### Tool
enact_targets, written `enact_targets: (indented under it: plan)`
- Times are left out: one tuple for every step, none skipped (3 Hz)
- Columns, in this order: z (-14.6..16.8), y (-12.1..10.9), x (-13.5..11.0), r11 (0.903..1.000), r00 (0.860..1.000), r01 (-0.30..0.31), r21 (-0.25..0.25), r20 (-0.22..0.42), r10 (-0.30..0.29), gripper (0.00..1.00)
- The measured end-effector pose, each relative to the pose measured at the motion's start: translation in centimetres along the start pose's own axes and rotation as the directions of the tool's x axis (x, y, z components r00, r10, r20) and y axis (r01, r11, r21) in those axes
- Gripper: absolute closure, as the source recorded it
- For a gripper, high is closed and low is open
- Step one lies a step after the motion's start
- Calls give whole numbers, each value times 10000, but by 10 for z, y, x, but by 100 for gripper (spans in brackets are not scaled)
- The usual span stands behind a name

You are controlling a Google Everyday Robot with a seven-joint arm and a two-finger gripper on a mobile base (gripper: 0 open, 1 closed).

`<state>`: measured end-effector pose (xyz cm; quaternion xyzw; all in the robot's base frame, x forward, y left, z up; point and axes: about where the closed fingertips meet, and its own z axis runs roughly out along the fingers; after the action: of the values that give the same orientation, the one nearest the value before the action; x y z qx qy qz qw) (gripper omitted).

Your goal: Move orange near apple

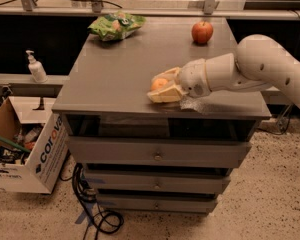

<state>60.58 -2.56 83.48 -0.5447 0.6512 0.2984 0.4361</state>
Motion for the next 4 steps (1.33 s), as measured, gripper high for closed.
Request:
enact_targets:
  plan:
    - [-55,-30,-5,9934,9995,-86,1141,315,51,100]
    - [-136,-73,-25,9607,9970,-35,2775,755,-181,100]
    - [-136,-73,-25,9608,9970,-35,2774,755,-181,100]
    - [-135,-79,-30,9567,9955,138,2908,862,-405,100]
